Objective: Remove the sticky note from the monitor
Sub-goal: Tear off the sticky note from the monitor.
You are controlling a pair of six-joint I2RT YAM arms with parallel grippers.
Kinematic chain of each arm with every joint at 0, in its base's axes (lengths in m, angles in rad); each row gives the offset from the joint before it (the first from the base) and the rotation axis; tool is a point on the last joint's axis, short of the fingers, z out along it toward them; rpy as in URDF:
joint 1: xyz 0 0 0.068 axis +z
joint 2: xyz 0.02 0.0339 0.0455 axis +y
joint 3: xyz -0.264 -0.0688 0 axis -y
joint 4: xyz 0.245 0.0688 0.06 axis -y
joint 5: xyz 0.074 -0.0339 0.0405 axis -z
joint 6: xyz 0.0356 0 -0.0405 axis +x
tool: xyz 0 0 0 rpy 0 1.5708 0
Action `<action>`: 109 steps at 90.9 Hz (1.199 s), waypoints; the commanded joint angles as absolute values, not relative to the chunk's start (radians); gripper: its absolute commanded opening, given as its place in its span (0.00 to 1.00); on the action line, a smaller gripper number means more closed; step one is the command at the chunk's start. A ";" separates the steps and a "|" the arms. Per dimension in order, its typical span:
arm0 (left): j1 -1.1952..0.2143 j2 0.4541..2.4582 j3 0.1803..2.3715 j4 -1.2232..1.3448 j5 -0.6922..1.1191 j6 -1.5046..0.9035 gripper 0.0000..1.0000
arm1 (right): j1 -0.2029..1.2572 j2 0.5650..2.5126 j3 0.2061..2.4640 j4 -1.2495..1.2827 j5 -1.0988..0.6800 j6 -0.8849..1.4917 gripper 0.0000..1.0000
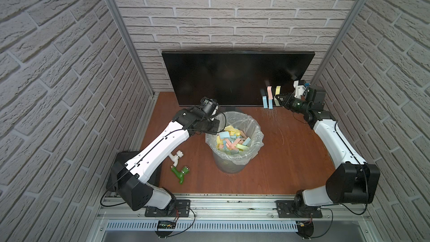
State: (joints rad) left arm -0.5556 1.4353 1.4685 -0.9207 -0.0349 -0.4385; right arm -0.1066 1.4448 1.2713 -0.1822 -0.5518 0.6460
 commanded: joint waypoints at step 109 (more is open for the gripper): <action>-0.558 1.439 1.454 -0.923 -0.057 -0.425 0.26 | 0.047 1.068 1.286 -0.374 -0.534 0.573 0.03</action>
State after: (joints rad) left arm -0.5556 1.4353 1.4677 -0.9249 -0.0463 -0.4381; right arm -0.0170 1.1069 1.2602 -0.3313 -0.5465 0.6117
